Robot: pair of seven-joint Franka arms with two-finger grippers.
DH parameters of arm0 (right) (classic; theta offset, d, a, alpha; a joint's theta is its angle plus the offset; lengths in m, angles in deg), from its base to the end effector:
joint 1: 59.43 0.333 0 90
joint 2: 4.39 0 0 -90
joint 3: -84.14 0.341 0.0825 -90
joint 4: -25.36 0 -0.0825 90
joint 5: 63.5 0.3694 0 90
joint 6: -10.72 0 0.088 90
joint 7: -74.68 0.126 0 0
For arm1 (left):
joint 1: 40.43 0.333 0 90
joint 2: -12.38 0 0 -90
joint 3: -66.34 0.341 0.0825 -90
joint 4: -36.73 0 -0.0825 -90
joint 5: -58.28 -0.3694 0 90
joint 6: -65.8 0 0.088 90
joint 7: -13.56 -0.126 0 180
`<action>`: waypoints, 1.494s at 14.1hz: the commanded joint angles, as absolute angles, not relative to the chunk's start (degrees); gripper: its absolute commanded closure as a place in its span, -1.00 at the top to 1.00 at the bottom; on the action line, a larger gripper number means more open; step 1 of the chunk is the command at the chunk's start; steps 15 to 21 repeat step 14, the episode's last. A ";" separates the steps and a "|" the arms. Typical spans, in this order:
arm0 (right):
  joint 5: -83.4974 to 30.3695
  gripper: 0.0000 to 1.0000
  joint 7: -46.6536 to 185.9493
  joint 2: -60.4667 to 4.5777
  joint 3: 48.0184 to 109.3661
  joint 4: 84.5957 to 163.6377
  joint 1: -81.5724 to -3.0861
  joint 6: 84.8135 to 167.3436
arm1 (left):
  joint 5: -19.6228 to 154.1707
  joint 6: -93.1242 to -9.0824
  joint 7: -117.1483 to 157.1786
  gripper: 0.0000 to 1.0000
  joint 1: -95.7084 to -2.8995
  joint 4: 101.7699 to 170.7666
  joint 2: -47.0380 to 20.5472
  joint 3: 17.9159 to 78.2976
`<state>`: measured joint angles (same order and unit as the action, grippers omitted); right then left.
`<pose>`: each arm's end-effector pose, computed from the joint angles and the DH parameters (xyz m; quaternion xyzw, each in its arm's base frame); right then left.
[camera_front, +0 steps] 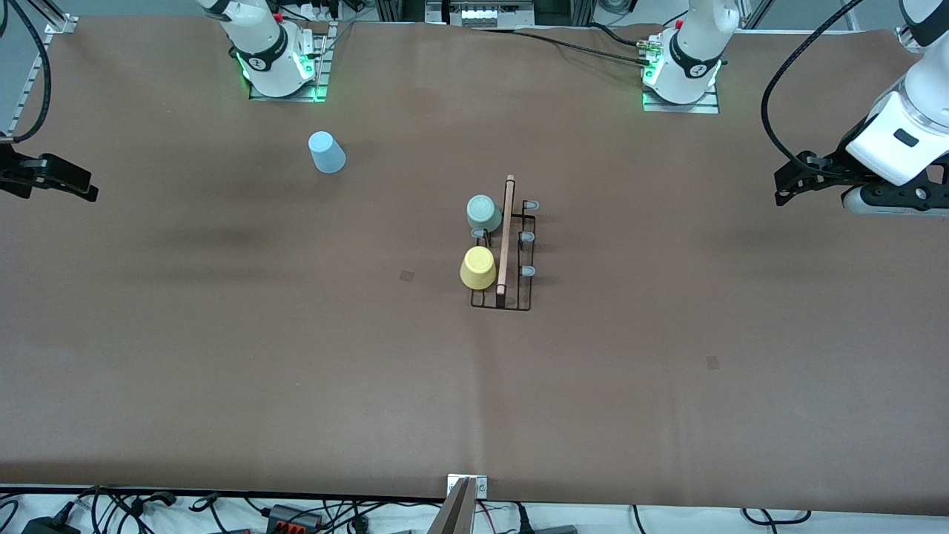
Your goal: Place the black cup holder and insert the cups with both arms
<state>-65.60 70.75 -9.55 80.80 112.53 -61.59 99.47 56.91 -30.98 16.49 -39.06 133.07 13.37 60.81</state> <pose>0.5623 -0.0573 0.6016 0.9992 -0.0135 -0.0328 0.0183 0.5420 -0.0371 0.5993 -0.9998 0.0120 -0.0132 0.0119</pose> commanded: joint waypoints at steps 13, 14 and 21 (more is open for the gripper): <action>-65.52 1.00 68.97 -7.73 83.53 114.04 -65.23 98.35 | 58.11 -30.71 15.67 1.00 -38.76 133.41 13.96 60.63; -65.52 1.00 68.97 -7.65 83.61 114.04 -65.14 98.26 | 58.19 -30.71 15.59 1.00 -38.67 133.41 13.96 60.63; -65.52 1.00 68.97 -7.65 83.61 114.04 -65.14 98.26 | 58.19 -30.71 15.59 1.00 -38.67 133.41 13.96 60.63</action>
